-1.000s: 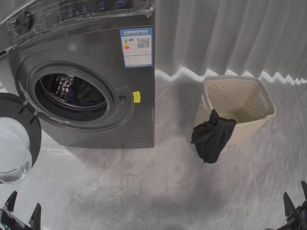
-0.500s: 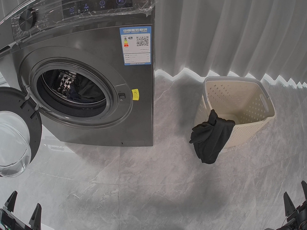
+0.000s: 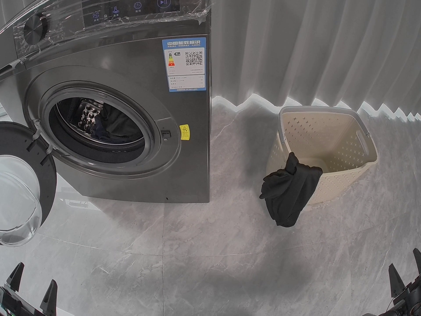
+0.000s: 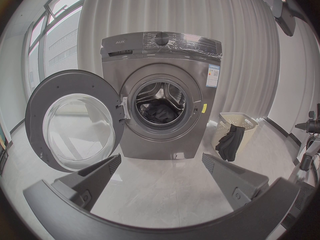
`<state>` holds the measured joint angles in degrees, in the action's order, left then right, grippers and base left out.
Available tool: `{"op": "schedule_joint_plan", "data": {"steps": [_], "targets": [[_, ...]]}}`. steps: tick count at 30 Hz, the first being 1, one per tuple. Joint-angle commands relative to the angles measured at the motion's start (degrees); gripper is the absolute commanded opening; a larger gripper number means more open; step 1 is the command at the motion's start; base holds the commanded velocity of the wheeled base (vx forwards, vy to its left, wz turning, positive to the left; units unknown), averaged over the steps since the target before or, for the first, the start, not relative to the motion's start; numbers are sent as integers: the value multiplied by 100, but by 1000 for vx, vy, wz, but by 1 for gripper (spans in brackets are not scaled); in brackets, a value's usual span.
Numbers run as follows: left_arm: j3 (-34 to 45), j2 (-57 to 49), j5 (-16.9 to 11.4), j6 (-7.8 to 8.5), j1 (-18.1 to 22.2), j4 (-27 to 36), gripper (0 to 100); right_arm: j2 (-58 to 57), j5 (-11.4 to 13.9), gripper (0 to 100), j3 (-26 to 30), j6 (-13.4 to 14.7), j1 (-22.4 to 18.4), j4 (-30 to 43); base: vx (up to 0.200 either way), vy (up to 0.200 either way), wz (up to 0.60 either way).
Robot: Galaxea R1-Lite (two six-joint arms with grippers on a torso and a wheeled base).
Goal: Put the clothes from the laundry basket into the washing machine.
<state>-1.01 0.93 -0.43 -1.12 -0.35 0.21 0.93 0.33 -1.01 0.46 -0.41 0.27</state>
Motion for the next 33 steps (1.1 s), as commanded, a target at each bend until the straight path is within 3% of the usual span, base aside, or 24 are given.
{"op": "schedule_joint_plan", "data": {"steps": [1,9,33], "targets": [[75,-75,-1,-11,9,-3,100,-93,2,100,101,-2,6,0,200,0,0],[75,-75,-1,-2,0,-3,100,-93,2,100,101,-2,-2,0,125,0,0],[75,-75,-1,-2,9,-3,100,-84,11,100,101,-29,-20,0,0,-200,0]]}}
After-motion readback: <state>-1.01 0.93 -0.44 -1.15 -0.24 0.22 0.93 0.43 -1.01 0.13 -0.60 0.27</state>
